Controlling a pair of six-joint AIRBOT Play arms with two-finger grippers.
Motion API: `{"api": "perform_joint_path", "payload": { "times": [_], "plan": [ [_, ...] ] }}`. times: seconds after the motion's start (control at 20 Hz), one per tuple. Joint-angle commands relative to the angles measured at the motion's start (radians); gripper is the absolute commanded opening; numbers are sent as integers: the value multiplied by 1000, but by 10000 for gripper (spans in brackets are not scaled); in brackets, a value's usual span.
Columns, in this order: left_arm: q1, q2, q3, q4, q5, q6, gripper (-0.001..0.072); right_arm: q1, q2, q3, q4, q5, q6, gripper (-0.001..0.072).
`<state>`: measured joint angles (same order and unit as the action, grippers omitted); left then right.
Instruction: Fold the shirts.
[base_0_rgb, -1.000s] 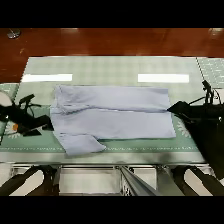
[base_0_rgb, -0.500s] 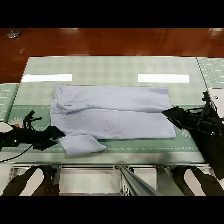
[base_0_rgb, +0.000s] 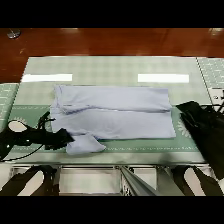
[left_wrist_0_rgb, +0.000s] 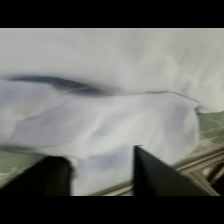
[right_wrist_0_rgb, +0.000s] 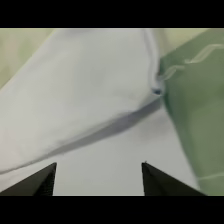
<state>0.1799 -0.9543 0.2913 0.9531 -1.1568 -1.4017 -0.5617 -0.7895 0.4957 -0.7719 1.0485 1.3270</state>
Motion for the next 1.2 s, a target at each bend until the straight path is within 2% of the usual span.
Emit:
{"api": "perform_joint_path", "payload": {
  "times": [0.0,0.15,0.35,0.5,0.7,0.85,0.9,0.95,1.0,1.05,1.15],
  "plan": [
    [-39,2,7,-29,-1,27,15,-118,1,29,-310,133,118,618],
    [-39,1,45,-53,-2,52,15,-114,1,-37,-413,177,171,618],
    [-39,1,80,-64,-2,52,16,-114,-29,-145,-356,190,174,618],
    [-39,1,81,-64,3,52,16,-114,-87,-142,-245,174,110,618],
    [-39,1,81,-64,15,51,16,-26,-161,-142,-223,82,98,618],
    [-39,1,80,-75,47,51,16,78,-191,-136,-126,-44,94,615],
    [-39,1,81,-94,50,52,16,111,-201,-122,-106,-56,88,513],
    [-39,1,83,-106,50,57,16,138,-204,-106,-96,-63,69,289],
    [-39,1,92,-105,49,60,16,165,-204,-81,-96,-59,37,15],
    [-35,1,106,-104,47,63,16,181,-204,-50,-100,-30,21,15],
    [-2,3,174,-104,0,132,16,182,-204,18,-114,38,14,15]
  ]
}}
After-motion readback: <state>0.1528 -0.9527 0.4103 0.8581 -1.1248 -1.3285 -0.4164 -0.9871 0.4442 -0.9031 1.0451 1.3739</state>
